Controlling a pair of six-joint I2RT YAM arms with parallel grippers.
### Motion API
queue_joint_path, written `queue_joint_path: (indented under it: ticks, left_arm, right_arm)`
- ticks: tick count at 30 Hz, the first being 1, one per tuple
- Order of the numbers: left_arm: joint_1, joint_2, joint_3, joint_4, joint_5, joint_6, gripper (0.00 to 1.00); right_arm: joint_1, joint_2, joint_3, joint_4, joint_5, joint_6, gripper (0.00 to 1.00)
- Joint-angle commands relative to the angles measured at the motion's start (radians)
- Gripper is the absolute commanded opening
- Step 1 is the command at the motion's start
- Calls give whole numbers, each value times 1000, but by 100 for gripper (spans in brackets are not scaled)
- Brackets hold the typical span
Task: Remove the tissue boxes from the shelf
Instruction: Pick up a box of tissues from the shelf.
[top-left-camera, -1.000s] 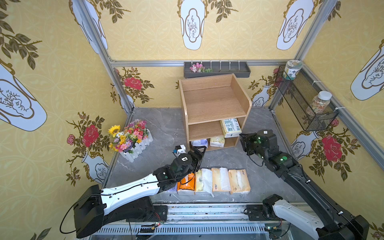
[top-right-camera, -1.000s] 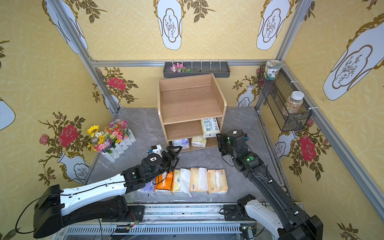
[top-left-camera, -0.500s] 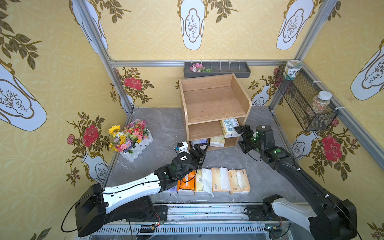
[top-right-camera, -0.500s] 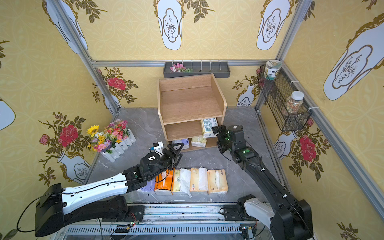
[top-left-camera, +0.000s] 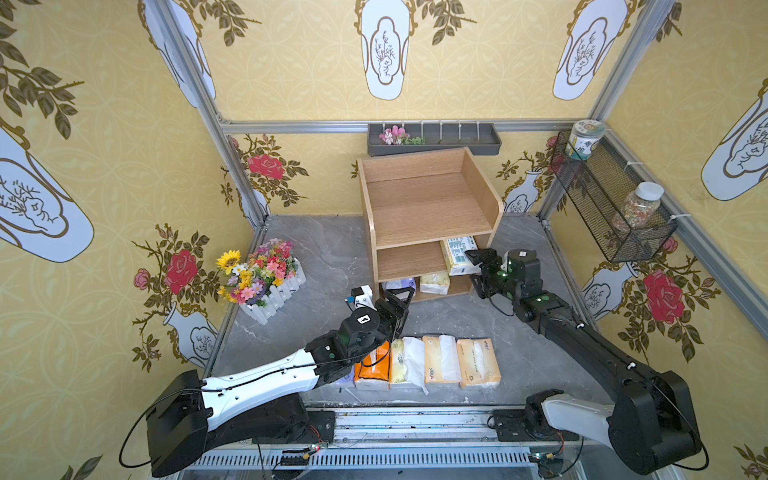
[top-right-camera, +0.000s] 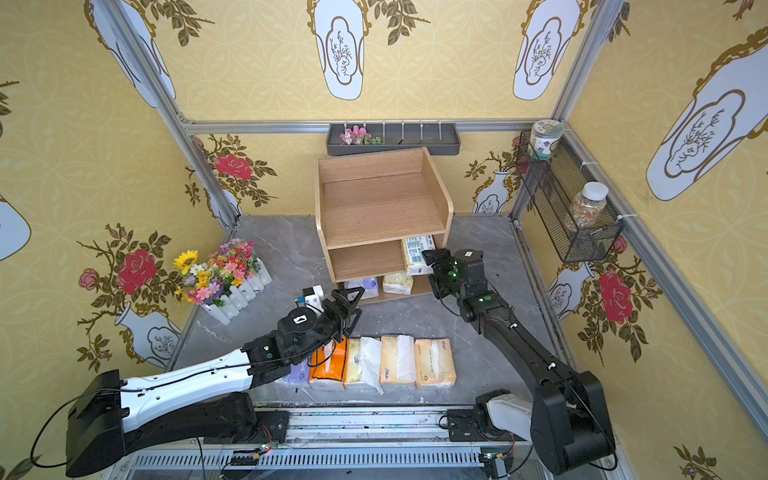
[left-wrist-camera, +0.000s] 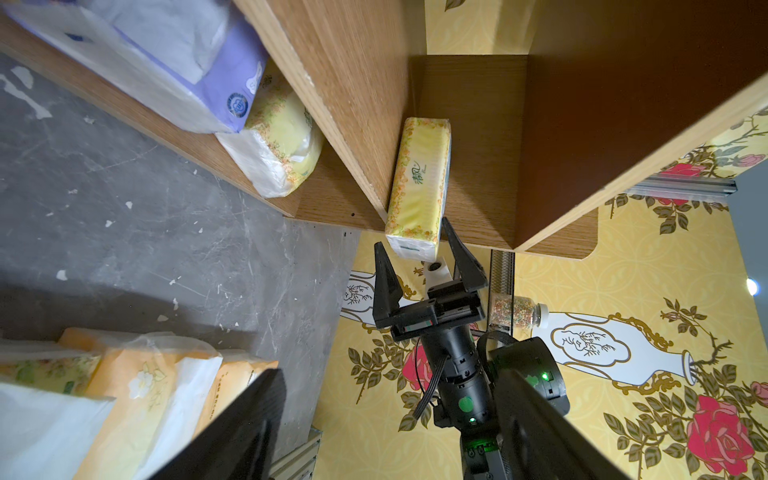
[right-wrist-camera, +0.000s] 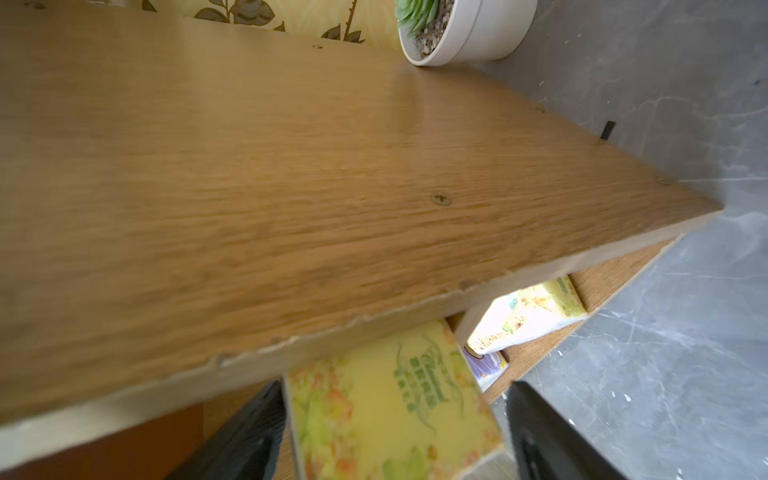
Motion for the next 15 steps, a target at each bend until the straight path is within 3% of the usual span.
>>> queue_joint_path:
  ticks: [1,15]
  left_arm:
    - [1,-11,-9,7,-11,-9,85]
    - [1,-29,-17,1,-20,-17,85]
  right_arm:
    - [-1,-3,-16,85,0,24,74]
    - [-15,-116,-51,12,-6,25,31]
